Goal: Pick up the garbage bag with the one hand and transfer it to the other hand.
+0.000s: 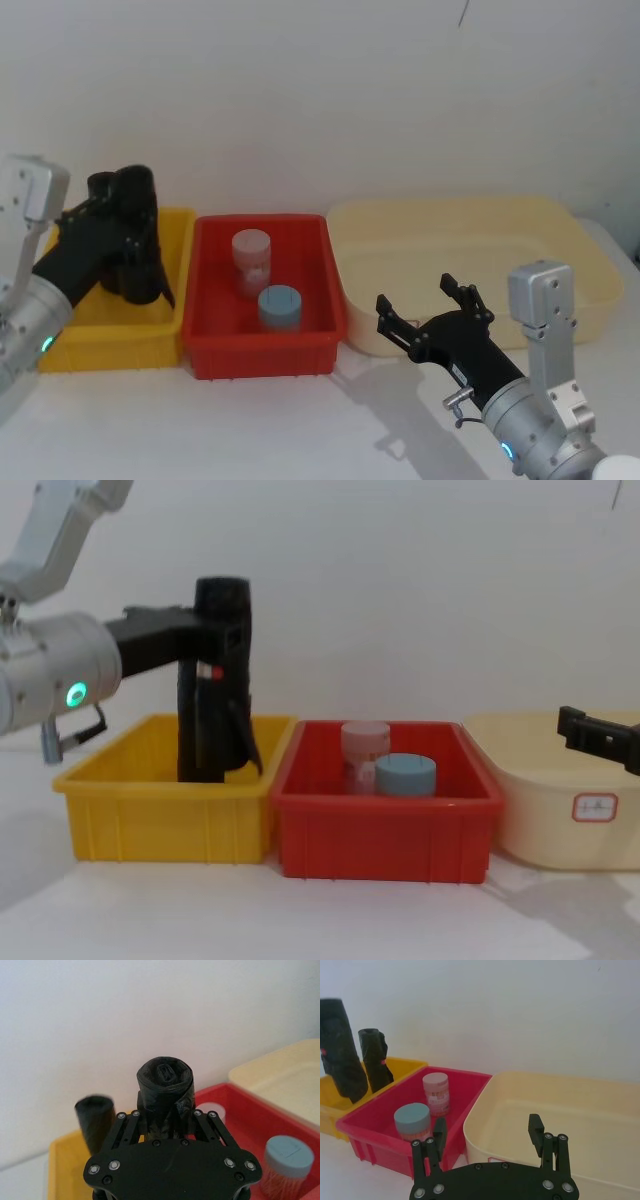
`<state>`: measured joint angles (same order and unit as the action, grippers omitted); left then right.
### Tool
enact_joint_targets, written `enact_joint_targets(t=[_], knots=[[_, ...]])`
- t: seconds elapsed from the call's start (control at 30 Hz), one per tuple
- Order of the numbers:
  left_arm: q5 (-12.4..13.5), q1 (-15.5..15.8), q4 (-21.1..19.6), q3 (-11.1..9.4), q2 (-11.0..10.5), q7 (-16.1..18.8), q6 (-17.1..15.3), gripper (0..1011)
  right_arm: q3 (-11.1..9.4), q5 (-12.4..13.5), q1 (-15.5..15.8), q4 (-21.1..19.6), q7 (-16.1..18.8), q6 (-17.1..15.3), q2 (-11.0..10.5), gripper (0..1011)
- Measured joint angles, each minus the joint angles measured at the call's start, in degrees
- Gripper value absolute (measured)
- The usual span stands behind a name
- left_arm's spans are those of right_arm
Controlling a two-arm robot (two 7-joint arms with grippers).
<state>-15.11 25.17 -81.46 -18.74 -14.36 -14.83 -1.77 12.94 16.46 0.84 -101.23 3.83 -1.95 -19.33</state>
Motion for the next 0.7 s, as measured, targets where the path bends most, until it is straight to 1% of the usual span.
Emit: enact_joint_targets(t=[0.13,0.23,0.37,0.53,0.7], knots=[[0.0,1.4,-0.9,-0.5,-0.4,-1.8,-0.9,371,0.0,0.0,0.0,0.0,0.0,0.0,0.0,1000],[-0.5,2.9,-1.3,-1.1,-0.7,-4.1,-1.7,371,0.0,0.0,0.0,0.0,0.0,0.0,0.0,1000],[-1.2,4.4,-1.3,-1.8,-0.7,-6.3,-2.2,371,0.0,0.0,0.0,0.0,0.0,0.0,0.0,1000],[-2.2,6.2,-0.3,-2.8,-0.5,-9.2,-2.4,371,0.0,0.0,0.0,0.0,0.0,0.0,0.0,1000],[-3.7,8.5,1.9,-4.2,0.4,-12.8,-2.2,371,0.0,0.0,0.0,0.0,0.0,0.0,0.0,1000]])
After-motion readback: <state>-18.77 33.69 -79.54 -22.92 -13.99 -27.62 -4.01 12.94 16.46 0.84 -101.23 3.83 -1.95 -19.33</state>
